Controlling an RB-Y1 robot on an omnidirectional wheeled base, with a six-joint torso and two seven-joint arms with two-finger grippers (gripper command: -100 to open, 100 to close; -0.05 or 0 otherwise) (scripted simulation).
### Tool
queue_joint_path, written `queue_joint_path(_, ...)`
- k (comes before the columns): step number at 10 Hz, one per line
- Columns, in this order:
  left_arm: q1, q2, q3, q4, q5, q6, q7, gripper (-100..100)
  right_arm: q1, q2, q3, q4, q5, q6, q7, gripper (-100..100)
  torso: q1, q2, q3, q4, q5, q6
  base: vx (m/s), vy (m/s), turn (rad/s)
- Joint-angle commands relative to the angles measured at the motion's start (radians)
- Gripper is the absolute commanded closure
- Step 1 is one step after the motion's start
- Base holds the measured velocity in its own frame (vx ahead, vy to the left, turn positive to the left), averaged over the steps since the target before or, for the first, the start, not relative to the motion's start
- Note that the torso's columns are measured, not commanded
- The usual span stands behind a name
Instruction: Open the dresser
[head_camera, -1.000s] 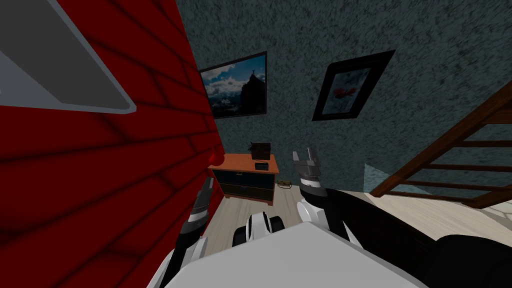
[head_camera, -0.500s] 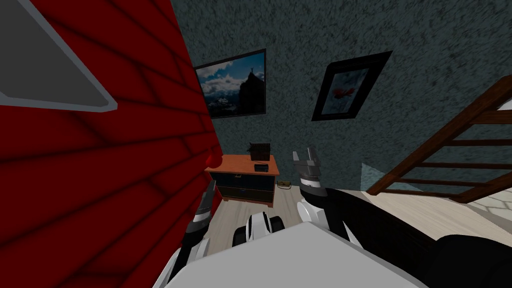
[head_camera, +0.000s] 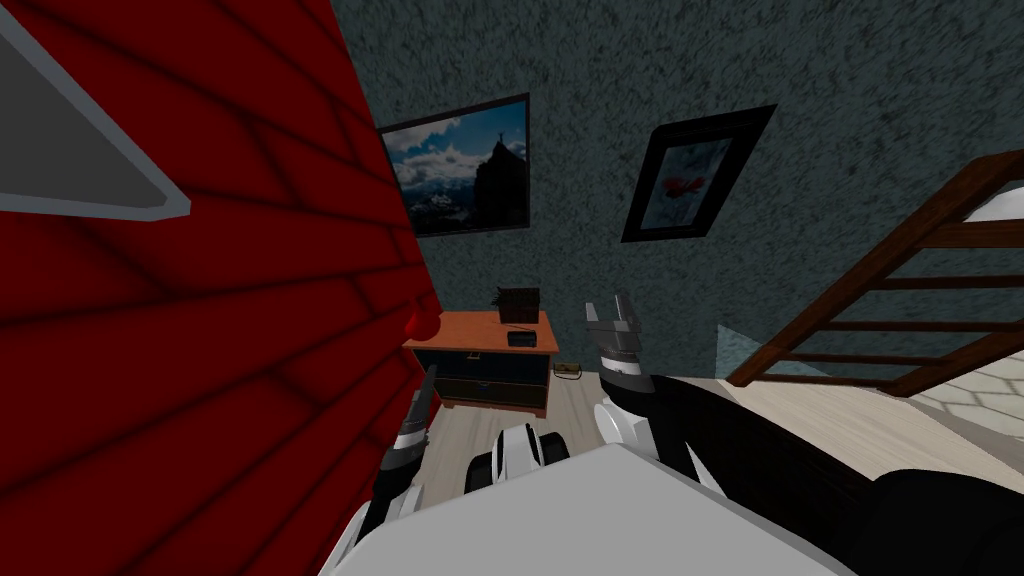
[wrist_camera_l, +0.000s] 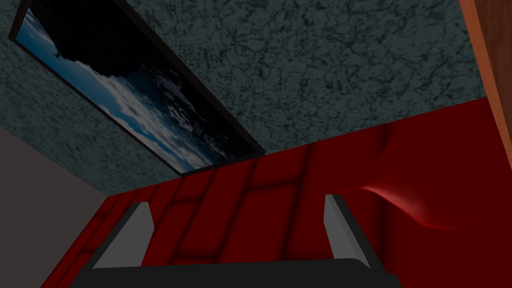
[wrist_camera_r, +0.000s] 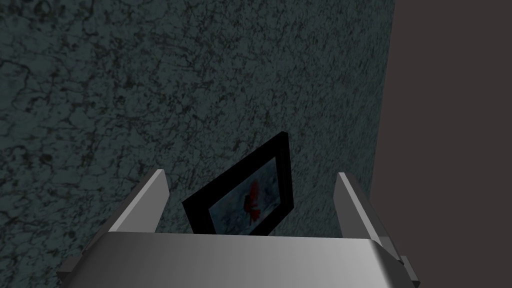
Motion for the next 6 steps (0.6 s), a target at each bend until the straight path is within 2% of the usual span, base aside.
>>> queue_joint_path(1,-0.016,-0.003,-0.005,0.070,-0.005,-0.021,-0.015,-100,0.000,0.000,0.000,0.000,0.000,0.000,0.000,0,0.000,-0.001,-0.001,0.000,0.000,0.000,0.061,0.009,-0.027)
queue_joint_path(2,-0.028,-0.006,-0.008,0.109,-0.009,-0.039,-0.026,-100,0.000,0.000,0.000,0.000,0.000,0.000,0.000,0,-0.001,0.000,0.000,0.000,0.000,0.000,0.055,0.003,-0.041)
queue_joint_path(5,-0.041,-0.009,-0.011,0.168,-0.013,-0.057,-0.036,-100,0.000,0.000,0.000,0.000,0.000,0.000,0.000,0,0.000,0.001,0.001,0.000,0.000,0.000,0.032,0.006,-0.036)
queue_joint_path(6,-0.053,-0.013,-0.014,0.210,-0.016,-0.074,-0.046,-100,0.000,0.000,0.000,0.000,0.000,0.000,0.000,0,0.000,0.001,0.001,0.000,0.000,0.000,0.038,0.008,-0.053)
